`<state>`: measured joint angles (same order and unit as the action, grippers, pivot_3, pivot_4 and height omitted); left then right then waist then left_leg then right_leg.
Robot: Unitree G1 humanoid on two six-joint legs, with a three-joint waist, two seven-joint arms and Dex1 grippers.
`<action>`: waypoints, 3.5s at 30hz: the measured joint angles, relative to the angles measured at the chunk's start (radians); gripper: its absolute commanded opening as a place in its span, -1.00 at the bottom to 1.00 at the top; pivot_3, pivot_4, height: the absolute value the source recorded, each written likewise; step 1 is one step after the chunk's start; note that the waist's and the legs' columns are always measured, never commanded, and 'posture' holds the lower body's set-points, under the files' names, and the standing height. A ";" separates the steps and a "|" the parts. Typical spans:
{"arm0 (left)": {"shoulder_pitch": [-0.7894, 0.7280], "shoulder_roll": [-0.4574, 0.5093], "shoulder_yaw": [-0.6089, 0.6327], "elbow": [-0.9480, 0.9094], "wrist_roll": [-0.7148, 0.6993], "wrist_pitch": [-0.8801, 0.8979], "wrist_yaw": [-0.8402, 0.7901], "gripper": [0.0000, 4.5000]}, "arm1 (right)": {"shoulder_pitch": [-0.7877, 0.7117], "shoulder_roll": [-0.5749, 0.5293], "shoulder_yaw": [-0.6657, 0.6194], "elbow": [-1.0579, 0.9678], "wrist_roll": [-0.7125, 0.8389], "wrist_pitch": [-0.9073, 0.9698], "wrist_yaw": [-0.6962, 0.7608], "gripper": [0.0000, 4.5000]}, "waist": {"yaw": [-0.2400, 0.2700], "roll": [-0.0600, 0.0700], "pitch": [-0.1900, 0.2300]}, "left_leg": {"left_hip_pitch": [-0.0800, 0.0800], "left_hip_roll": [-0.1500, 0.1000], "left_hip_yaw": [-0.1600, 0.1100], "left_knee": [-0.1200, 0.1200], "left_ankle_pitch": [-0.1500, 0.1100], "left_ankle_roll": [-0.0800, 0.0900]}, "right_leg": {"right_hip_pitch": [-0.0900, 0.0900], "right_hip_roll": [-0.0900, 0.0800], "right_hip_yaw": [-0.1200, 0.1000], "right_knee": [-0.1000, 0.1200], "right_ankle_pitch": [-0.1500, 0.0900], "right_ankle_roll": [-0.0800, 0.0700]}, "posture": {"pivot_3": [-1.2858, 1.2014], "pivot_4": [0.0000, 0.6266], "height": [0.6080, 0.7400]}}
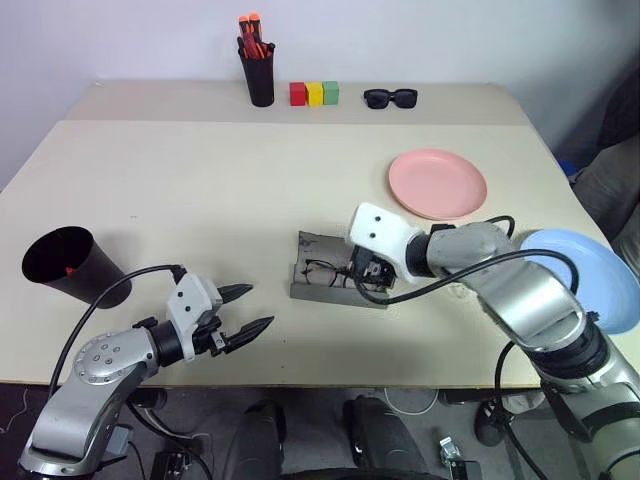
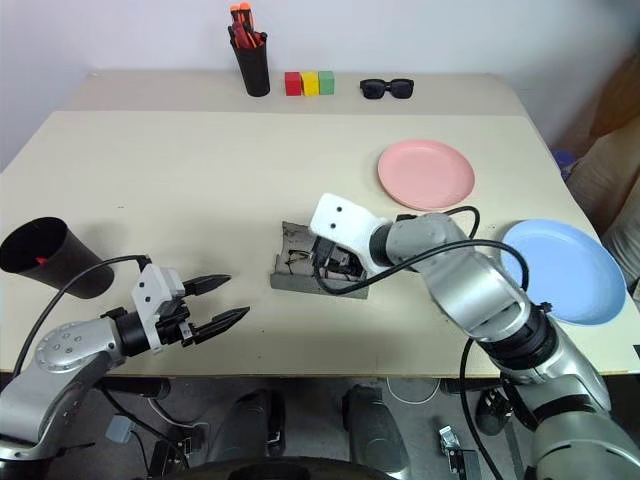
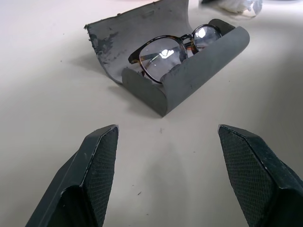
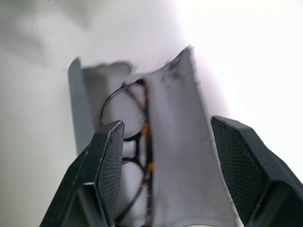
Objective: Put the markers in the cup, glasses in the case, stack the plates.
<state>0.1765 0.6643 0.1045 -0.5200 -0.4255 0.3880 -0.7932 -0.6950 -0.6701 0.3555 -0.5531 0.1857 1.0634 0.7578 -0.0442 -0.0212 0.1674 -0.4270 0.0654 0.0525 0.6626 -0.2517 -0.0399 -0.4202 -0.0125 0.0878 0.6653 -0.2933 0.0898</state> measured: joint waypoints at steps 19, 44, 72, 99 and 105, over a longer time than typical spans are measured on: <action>-0.205 -0.106 0.008 0.006 -0.105 0.211 0.183 0.42 | -0.059 0.062 -0.012 0.487 -0.200 -0.453 -0.092 -1.00 | 0.010 0.000 0.000 | 0.000 -0.001 -0.001 0.001 0.000 0.000 | 0.002 0.001 0.000 0.000 0.002 0.004 | 0.03 -0.52 0.88; -1.104 -0.296 -0.330 1.057 0.101 0.269 -0.093 -0.97 | 0.737 -0.016 -0.447 -0.103 0.143 -0.514 -0.013 -1.00 | 0.031 -0.001 0.000 | 0.001 -0.003 -0.007 0.003 0.000 0.000 | 0.007 0.002 -0.004 -0.001 0.003 0.007 | 0.03 -0.52 0.88; -0.775 -0.133 -0.357 0.599 0.171 0.203 -0.335 -0.97 | 0.562 -0.009 -0.454 0.061 0.143 -0.501 -0.099 -1.00 | 0.030 0.001 0.000 | 0.005 -0.002 -0.006 0.004 0.000 0.000 | 0.010 0.002 -0.003 0.000 0.003 0.007 | 0.03 -0.52 0.88; -0.277 -0.198 -0.089 0.060 0.018 0.144 0.053 -1.00 | 0.042 -0.012 -0.051 1.075 -0.517 -1.019 -0.345 -0.63 | 0.026 0.001 0.000 | 0.004 -0.002 -0.004 0.003 0.000 0.000 | 0.008 0.001 -0.001 0.000 0.004 0.007 | 0.03 -0.52 0.88; -0.276 -0.216 -0.089 0.048 -0.005 0.144 0.082 -1.00 | 0.059 -0.003 -0.057 1.064 -0.570 -1.059 -0.403 -0.99 | 0.024 0.001 0.000 | 0.005 -0.002 -0.004 0.003 0.000 0.000 | 0.009 0.001 -0.001 0.000 0.004 0.007 | 0.03 -0.52 0.88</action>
<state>-0.0993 0.4481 0.0154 -0.4723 -0.4308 0.5317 -0.7111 -0.6355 -0.6730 0.2987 0.5112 -0.3838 0.0044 0.3544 -0.0200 -0.0203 0.1670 -0.4223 0.0633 0.0484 0.6652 -0.2516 -0.0399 -0.4116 -0.0115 0.0863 0.6654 -0.2897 0.0968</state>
